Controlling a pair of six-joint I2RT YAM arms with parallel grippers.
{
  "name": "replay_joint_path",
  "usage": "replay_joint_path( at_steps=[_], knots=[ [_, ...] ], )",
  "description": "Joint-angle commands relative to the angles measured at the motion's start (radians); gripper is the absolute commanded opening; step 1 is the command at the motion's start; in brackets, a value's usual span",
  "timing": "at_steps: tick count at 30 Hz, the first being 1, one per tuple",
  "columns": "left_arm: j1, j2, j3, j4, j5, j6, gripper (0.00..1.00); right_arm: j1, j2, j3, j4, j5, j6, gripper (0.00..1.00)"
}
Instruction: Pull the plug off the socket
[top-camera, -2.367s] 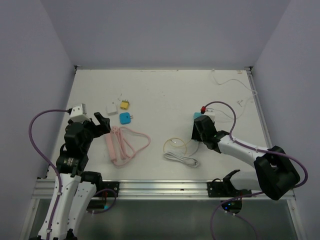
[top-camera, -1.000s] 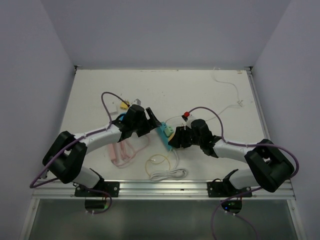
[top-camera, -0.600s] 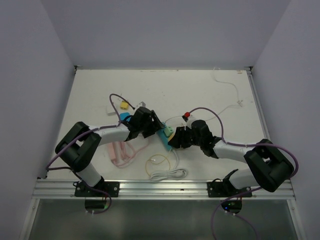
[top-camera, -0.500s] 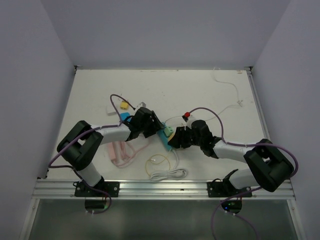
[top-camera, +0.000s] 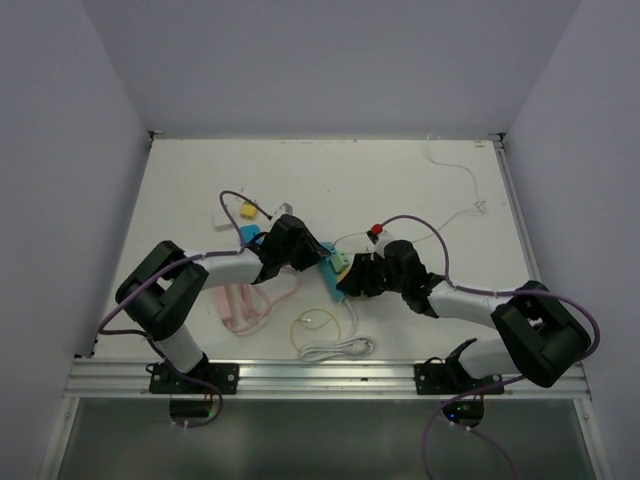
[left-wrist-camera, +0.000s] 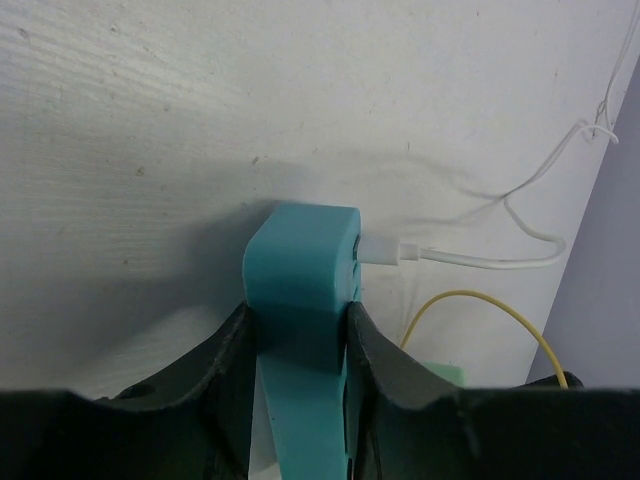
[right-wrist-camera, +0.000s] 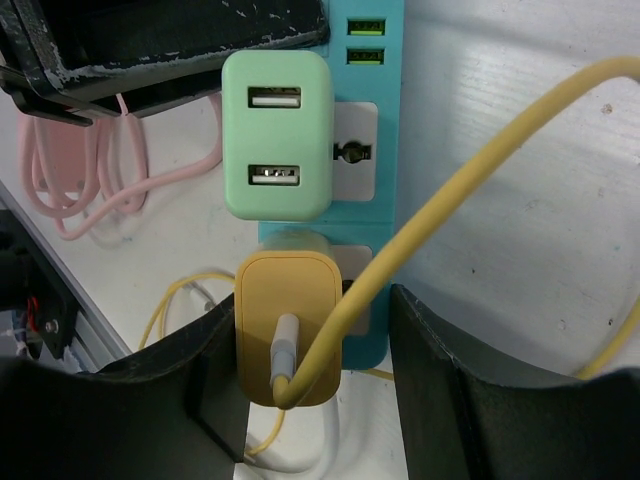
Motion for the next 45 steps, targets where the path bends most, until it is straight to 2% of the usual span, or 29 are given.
replay_joint_path(
  at_steps=[1, 2, 3, 6, 13, 19, 28, 32, 39, 42, 45],
  knots=[
    [-0.01, -0.053, -0.016, 0.037, -0.051, 0.004, 0.0, 0.01, -0.079, 0.032, -0.055, -0.023, -0.024, 0.32],
    [-0.012, -0.07, -0.016, 0.012, -0.056, 0.007, 0.0, 0.01, -0.113, 0.038, -0.103, -0.014, -0.027, 0.38],
    [-0.012, -0.079, -0.016, 0.002, -0.07, 0.016, 0.0, 0.012, -0.128, 0.054, -0.129, 0.003, -0.036, 0.51],
    [-0.01, -0.104, -0.014, -0.037, -0.094, 0.03, 0.0, 0.01, -0.186, 0.08, -0.219, 0.023, -0.042, 0.67],
    [-0.012, -0.133, -0.02, -0.1, -0.13, 0.053, 0.0, 0.01, -0.245, 0.108, -0.292, 0.032, 0.002, 0.78],
    [-0.013, -0.148, -0.026, -0.117, -0.148, 0.059, 0.0, 0.016, -0.202, 0.097, -0.273, 0.039, 0.021, 0.78],
    [-0.013, -0.142, -0.02, -0.115, -0.145, 0.062, 0.0, 0.05, -0.087, 0.131, -0.195, 0.043, 0.053, 0.69],
    [-0.013, -0.139, -0.025, -0.112, -0.14, 0.064, 0.0, 0.05, -0.067, 0.121, -0.148, 0.042, 0.057, 0.63],
    [-0.015, -0.124, -0.02, -0.109, -0.134, 0.067, 0.0, 0.052, -0.047, 0.103, -0.08, 0.039, 0.041, 0.59],
    [-0.013, -0.119, -0.022, -0.111, -0.134, 0.065, 0.0, 0.052, -0.027, 0.103, -0.063, 0.043, 0.031, 0.54],
    [-0.013, -0.116, -0.017, -0.112, -0.136, 0.065, 0.0, 0.05, -0.015, 0.106, -0.058, 0.051, 0.022, 0.42]
  ],
)
